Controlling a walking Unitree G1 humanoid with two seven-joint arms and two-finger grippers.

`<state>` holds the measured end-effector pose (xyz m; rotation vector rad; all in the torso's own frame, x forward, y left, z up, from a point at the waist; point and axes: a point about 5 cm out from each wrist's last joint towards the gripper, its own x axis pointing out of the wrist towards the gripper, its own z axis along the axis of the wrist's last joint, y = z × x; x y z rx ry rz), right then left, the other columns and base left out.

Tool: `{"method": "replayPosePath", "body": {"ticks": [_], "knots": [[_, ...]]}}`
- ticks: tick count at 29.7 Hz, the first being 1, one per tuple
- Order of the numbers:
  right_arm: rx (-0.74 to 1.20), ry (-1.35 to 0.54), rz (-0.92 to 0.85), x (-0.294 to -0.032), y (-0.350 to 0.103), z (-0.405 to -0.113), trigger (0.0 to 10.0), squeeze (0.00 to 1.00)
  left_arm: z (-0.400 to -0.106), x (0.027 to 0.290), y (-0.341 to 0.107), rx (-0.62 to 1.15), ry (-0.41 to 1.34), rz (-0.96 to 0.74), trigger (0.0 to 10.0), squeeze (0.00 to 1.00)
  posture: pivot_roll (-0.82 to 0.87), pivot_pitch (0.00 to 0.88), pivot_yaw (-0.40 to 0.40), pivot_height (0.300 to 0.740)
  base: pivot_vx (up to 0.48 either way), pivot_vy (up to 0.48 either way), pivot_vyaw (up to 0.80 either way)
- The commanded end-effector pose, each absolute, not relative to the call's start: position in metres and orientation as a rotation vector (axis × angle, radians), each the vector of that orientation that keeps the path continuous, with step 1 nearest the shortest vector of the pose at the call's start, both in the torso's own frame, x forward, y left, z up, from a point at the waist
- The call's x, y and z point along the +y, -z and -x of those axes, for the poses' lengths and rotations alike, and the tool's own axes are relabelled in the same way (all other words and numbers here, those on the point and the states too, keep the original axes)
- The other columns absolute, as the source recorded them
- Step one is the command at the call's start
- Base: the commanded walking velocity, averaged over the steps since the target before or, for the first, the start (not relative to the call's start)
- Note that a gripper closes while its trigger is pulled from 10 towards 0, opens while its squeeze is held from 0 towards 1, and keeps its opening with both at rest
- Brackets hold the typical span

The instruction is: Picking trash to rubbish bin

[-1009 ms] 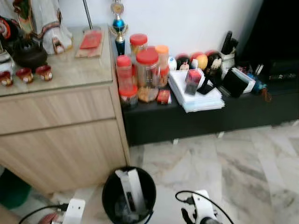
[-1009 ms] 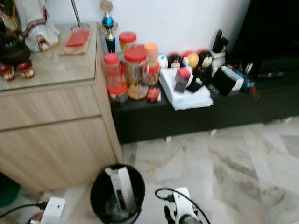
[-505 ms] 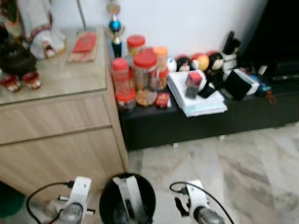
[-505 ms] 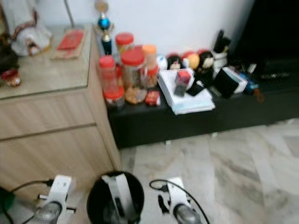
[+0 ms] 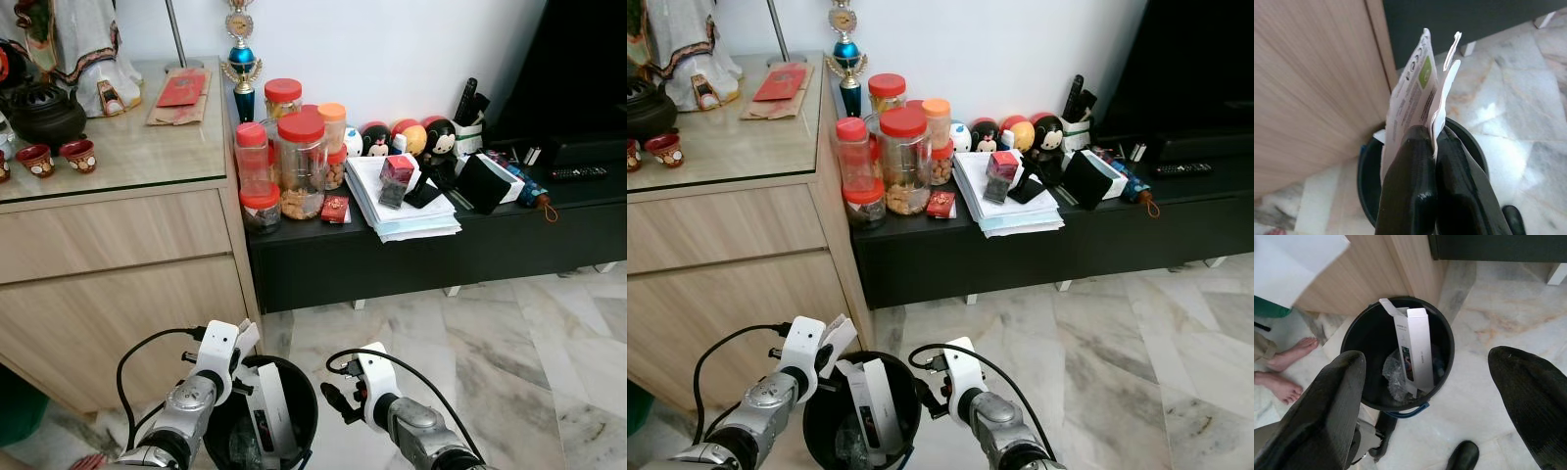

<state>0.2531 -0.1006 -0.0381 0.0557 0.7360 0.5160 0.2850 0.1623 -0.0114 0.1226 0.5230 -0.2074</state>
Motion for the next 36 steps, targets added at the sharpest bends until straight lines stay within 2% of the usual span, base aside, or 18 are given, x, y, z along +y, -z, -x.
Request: {"method": "replayPosePath", "body": {"ticks": [1,2,4,5,6,7,21,22,23,24,28,30,33,36], "knots": [[0.730,-0.528,-0.056,-0.098,0.035,-0.256,10.0,0.00,-0.283,0.165,0.014,0.545,0.203,-0.115,10.0,0.00,0.13,0.075,-0.022,0.740,0.000,0.000,0.00],[0.730,-0.528,-0.056,-0.098,0.035,-0.256,10.0,0.00,-0.283,0.165,0.014,0.545,0.203,-0.115,10.0,0.00,0.13,0.075,-0.022,0.740,0.000,0.000,0.00],[0.739,-0.524,-0.055,-0.100,0.038,-0.253,10.0,0.00,-0.283,0.169,0.014,0.542,0.184,-0.093,10.0,0.31,0.13,0.081,-0.023,0.740,0.000,0.000,0.00],[0.745,-0.517,-0.054,-0.101,0.039,-0.251,10.0,0.00,-0.282,0.170,0.014,0.544,0.182,-0.100,10.0,0.73,0.13,0.082,-0.023,0.740,0.000,0.000,0.00],[0.750,-0.512,-0.053,-0.102,0.040,-0.251,10.0,0.00,-0.282,0.171,0.014,0.545,0.182,-0.104,10.0,0.73,0.13,0.082,-0.023,0.740,0.000,0.000,0.00],[0.758,-0.510,-0.051,-0.103,0.042,-0.249,10.0,0.00,-0.281,0.173,0.014,0.549,0.179,-0.103,10.0,1.00,0.13,0.083,-0.026,0.740,0.000,0.000,0.00],[0.767,-0.464,-0.092,-0.104,0.046,-0.244,10.0,0.00,-0.278,0.184,0.017,0.571,0.154,-0.135,10.0,1.00,0.14,0.093,-0.016,0.740,0.000,0.000,0.00],[0.773,-0.451,-0.093,-0.106,0.047,-0.243,10.0,0.00,-0.278,0.185,0.016,0.569,0.153,-0.144,10.0,0.50,0.15,0.094,-0.014,0.740,0.000,0.000,0.00],[0.777,-0.442,-0.093,-0.107,0.048,-0.242,10.0,0.00,-0.278,0.185,0.016,0.568,0.153,-0.151,10.0,0.50,0.15,0.094,-0.014,0.740,0.000,0.000,0.00],[0.781,-0.438,-0.086,-0.108,0.049,-0.240,10.0,0.00,-0.278,0.187,0.017,0.571,0.149,-0.159,10.0,0.00,0.15,0.094,-0.012,0.740,0.000,0.000,0.00],[0.788,-0.413,-0.071,-0.111,0.052,-0.237,10.0,0.00,-0.272,0.194,0.021,0.597,0.118,-0.166,10.0,0.00,0.15,0.097,-0.010,0.740,0.000,0.000,0.00],[0.825,-0.335,-0.054,-0.121,0.060,-0.228,10.0,0.00,-0.254,0.213,0.033,0.678,0.022,-0.237,10.0,0.00,0.14,0.096,-0.003,0.740,0.000,0.000,0.00],[0.852,-0.295,-0.054,-0.127,0.065,-0.220,10.0,0.00,-0.238,0.227,0.043,0.754,-0.052,-0.275,10.0,0.00,0.14,0.095,-0.002,0.740,0.000,0.000,0.00],[0.900,-0.258,-0.056,-0.134,0.074,-0.205,10.0,0.00,-0.198,0.247,0.064,0.917,-0.168,-0.271,10.0,0.00,0.14,0.094,0.003,0.740,0.000,0.000,0.00]]}}
